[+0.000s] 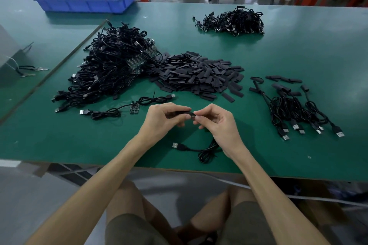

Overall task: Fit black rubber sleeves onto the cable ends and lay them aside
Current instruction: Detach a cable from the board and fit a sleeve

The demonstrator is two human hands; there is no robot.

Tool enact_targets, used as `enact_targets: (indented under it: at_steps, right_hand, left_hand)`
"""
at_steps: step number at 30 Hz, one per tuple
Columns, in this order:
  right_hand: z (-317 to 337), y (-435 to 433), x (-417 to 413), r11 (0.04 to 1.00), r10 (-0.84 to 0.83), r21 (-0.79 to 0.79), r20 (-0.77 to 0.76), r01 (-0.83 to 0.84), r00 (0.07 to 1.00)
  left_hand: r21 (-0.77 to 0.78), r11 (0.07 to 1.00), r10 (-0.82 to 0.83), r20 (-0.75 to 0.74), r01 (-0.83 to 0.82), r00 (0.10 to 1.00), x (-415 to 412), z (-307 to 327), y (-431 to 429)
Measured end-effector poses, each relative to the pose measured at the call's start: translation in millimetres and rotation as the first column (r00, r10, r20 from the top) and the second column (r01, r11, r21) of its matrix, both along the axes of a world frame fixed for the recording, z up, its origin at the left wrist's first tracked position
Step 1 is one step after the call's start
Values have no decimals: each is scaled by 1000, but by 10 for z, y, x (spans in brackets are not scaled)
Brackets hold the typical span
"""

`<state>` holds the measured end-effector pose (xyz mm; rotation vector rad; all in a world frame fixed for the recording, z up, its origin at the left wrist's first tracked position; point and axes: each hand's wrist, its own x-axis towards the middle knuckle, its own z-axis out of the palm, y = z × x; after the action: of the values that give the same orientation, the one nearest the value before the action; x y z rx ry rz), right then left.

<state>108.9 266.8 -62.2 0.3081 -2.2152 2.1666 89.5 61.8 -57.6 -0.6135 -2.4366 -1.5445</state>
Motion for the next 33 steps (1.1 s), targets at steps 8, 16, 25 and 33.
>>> enact_targets:
  at_steps: [8, 16, 25, 33]
  right_hand:
    - [16, 4, 4, 999, 16, -34, 6, -16, 1000]
    - [8, 2, 10, 997, 37, -73, 32, -34, 999]
    - [7, 25, 3, 991, 18, -134, 68, -9, 998]
    - [13, 37, -2, 986, 14, -166, 92, 2, 996]
  left_hand:
    - [21, 998, -65, 23, 64, 998, -6, 7, 0]
    - [75, 995, -65, 50, 61, 997, -15, -18, -9]
    - [75, 996, -57, 54, 53, 997, -8, -18, -13]
    - [53, 995, -89, 39, 87, 995, 1, -13, 6]
